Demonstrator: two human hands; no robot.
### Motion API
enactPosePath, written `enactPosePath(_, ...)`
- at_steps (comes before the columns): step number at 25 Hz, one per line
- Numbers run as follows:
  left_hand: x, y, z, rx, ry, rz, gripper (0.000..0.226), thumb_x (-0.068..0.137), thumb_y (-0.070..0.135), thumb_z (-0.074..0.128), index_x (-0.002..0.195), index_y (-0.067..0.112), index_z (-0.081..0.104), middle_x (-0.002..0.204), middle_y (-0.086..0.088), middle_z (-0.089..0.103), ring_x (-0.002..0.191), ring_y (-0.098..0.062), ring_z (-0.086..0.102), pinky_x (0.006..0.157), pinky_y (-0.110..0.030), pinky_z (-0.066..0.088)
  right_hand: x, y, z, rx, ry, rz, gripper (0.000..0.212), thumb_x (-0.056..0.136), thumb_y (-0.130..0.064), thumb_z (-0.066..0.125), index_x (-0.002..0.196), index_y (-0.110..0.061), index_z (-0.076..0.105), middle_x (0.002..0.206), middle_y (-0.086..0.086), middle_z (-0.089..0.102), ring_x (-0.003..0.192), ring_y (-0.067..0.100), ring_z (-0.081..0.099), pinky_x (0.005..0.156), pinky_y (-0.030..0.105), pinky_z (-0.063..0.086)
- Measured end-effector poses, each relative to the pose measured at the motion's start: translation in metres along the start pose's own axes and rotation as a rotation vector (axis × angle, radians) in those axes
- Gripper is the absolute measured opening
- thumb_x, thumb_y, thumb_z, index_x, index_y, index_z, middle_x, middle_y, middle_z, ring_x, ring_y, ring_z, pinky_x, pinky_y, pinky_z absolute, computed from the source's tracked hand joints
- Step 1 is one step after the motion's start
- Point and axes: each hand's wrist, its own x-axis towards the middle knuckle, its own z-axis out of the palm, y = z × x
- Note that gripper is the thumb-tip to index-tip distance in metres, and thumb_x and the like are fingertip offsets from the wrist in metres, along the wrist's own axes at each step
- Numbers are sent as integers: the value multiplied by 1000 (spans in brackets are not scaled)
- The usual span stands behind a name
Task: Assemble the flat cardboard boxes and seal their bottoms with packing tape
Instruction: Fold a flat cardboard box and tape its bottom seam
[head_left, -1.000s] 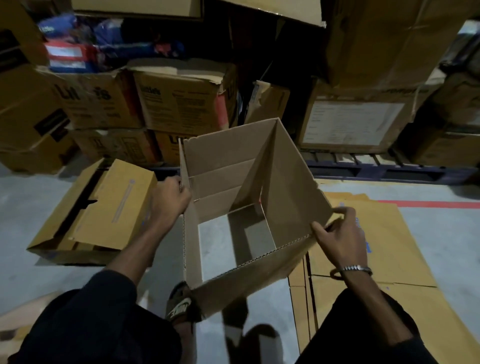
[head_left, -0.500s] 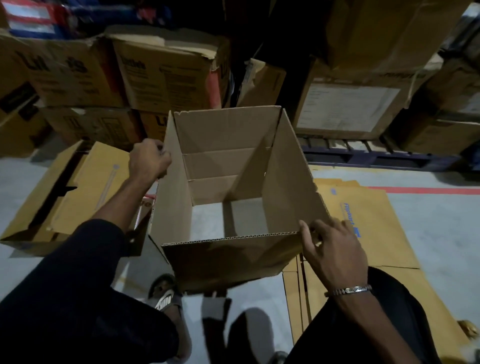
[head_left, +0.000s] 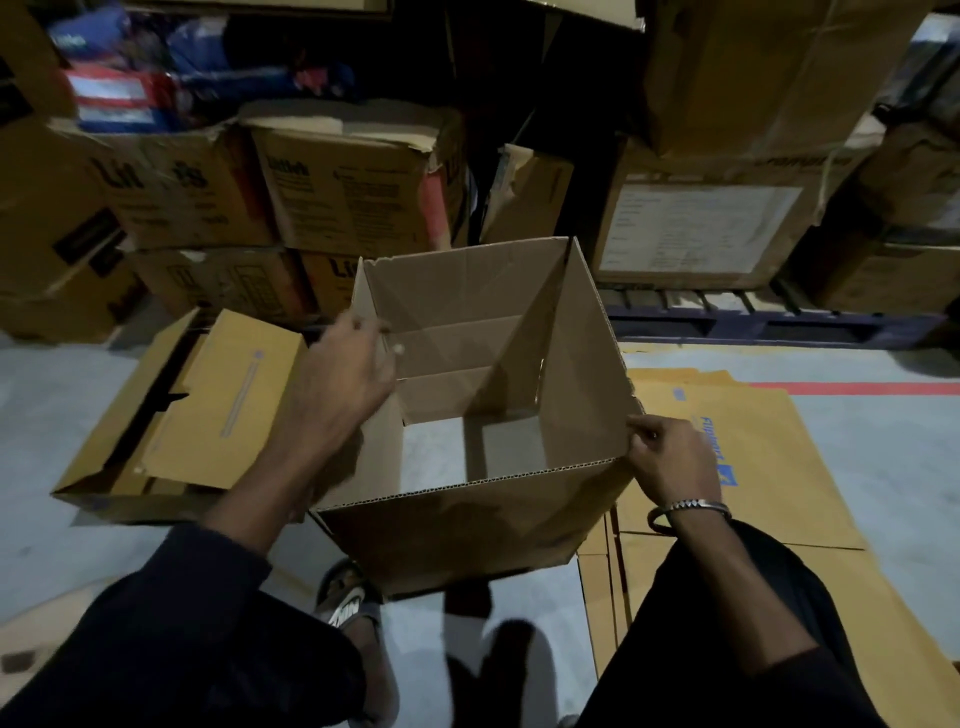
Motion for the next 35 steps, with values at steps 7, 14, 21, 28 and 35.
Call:
enactPosePath(7,-135,68,37,85,-403,473,45,107,30,42,151,36,40,130,6,59,123,-17,52,116,-41,37,-4,24,-20,144,29,9,37,89,-11,61,115,-28,80,104,2,80,68,10,58,58,16,40)
enactPosePath(14,-62,44,102,246,-236,291,62,108,30,46,162,45,19,142,-10,51,135,-31,43,123,-52,25,-11,39,-10,250,53,-23,52,89,-16,58,130,-48,68,99,0,76,74,17,63,69,32,53)
enactPosePath(21,-76,20,128,510,-322,-50,78,99,53,56,158,15,24,147,-16,43,127,-32,48,98,-45,51,-17,9,5,-335,156,-231,68,74,-26,86,138,-24,64,154,16,43,144,37,34,101,59,45)
enactPosePath(28,-74,-1,136,408,-701,17,90,94,31,66,163,21,9,158,-12,27,140,-34,35,103,-49,48,71,-93,70,-434,-5,-556,56,89,-41,73,139,-24,57,166,16,26,157,33,10,122,57,21)
enactPosePath(35,-28,-21,107,321,-1131,114,80,105,50,51,167,30,4,174,-12,-3,158,-35,15,124,-48,27,238,-147,107,-523,-62,-612,120,82,-34,84,165,-33,-2,172,11,-14,158,36,-8,120,61,25)
